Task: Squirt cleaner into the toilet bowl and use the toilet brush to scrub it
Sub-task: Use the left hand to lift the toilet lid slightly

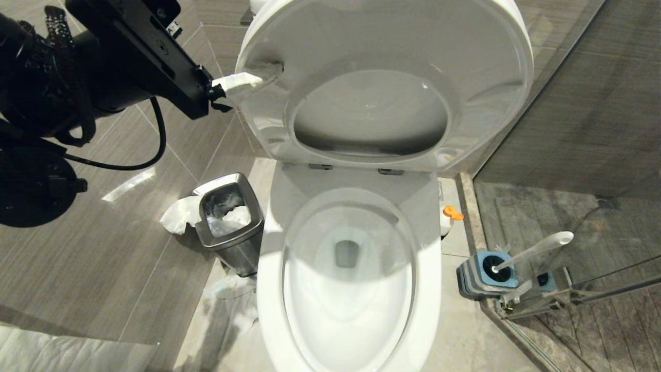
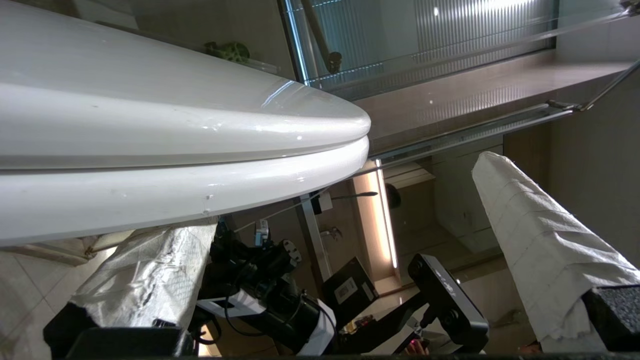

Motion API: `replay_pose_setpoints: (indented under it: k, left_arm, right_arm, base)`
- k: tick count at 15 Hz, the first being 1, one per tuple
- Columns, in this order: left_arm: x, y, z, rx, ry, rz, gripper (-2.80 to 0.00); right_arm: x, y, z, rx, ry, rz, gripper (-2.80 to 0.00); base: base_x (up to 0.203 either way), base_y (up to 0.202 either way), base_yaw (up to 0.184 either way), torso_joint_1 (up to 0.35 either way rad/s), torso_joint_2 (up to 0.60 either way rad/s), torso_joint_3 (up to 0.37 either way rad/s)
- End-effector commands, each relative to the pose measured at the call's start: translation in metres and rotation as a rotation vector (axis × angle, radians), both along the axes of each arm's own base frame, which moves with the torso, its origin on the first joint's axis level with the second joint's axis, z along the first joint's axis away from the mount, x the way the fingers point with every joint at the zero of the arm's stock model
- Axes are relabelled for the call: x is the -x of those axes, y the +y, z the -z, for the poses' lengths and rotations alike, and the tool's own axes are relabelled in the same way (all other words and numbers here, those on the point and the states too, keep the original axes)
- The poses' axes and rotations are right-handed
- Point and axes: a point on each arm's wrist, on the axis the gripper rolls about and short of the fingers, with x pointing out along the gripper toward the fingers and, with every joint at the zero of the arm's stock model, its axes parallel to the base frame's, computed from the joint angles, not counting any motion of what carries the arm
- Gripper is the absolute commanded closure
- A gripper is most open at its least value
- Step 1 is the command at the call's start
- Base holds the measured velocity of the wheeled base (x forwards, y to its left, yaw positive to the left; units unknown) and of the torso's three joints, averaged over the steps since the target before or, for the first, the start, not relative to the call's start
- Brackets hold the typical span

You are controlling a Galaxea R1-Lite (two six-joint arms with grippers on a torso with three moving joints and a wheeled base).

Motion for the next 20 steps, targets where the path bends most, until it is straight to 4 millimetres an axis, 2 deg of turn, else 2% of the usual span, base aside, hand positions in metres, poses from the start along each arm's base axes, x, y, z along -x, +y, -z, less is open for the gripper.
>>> replay_pose_setpoints:
  k: [1, 10, 20]
  left_arm:
    - [-0.002, -0.001, 0.002, -0.005, 0.009, 0.007, -2.80]
    - [-0.019, -0.006, 0.013, -0.012, -0.125, -0.051, -2.80]
    - [-0.035, -0.017, 0.005, 0.035, -0.321, -0.127, -2.80]
  right_arm:
    - [0.000, 0.000, 0.000, 0.000, 0.000, 0.000, 0.00]
    - [0.000, 0.000, 0.000, 0.000, 0.000, 0.000, 0.00]
    - [0.000, 0.000, 0.000, 0.000, 0.000, 0.000, 0.00]
  base:
    - [0.000, 0.000, 0.000, 0.000, 0.00, 0.000]
    - [0.000, 0.000, 0.000, 0.000, 0.00, 0.000]
    - [0.000, 0.000, 0.000, 0.000, 0.00, 0.000]
